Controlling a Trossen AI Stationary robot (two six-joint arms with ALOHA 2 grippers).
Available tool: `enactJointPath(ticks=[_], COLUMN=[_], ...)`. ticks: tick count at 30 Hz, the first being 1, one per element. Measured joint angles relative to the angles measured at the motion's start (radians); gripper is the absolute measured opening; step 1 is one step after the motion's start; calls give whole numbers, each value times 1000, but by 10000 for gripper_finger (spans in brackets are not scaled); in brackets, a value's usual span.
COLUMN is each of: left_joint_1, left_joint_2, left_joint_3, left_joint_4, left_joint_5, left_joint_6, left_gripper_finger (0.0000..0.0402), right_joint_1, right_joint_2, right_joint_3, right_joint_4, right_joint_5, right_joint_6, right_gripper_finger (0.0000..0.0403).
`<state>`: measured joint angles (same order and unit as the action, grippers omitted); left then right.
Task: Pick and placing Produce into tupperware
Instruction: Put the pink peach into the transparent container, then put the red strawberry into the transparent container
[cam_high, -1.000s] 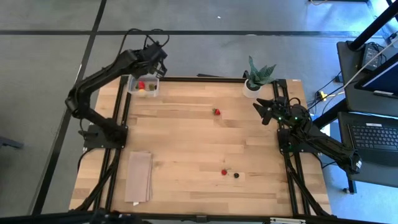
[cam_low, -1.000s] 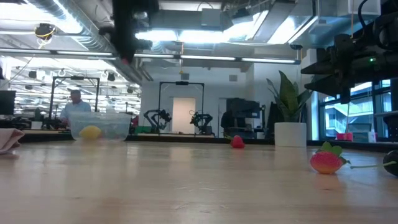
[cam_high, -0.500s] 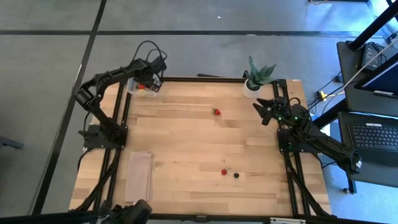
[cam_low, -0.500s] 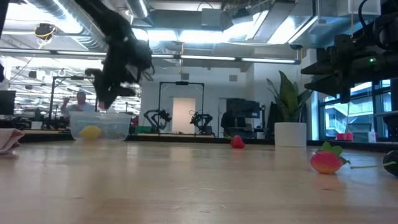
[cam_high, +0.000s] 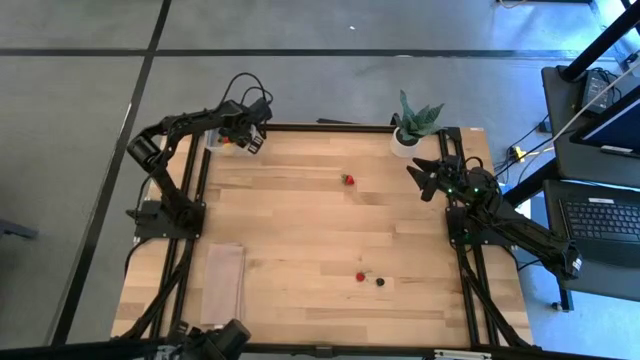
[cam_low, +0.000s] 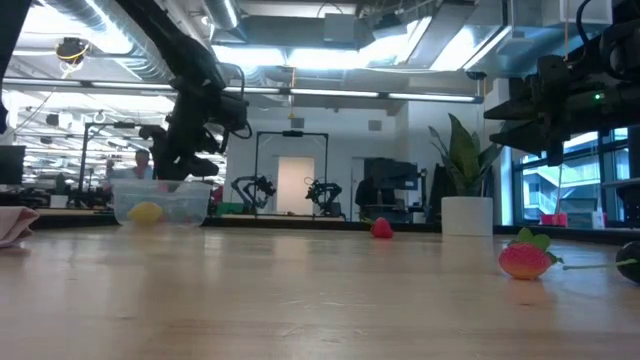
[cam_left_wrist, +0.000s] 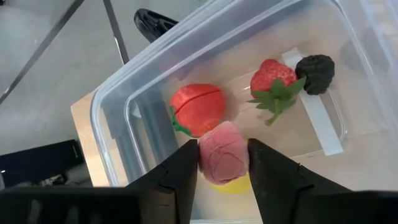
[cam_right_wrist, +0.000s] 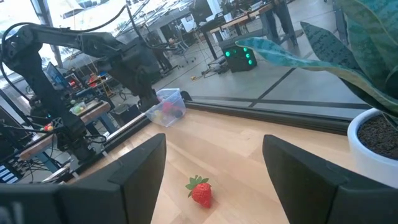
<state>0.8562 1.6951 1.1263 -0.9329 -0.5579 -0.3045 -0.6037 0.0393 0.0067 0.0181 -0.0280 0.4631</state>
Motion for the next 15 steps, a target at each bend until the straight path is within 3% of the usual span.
enactJointPath(ticks=[15], left_joint_1=[0], left_joint_2=[0], left_joint_3=[0], left_joint_4=[4], left_joint_5=[-8], left_joint_6=[1], left_gripper_finger=[144], right_joint_1=[0], right_joint_2=[0], right_joint_3=[0], right_joint_4=[0], right_joint_5=[0], right_joint_6=[2], right_gripper_finger=[269])
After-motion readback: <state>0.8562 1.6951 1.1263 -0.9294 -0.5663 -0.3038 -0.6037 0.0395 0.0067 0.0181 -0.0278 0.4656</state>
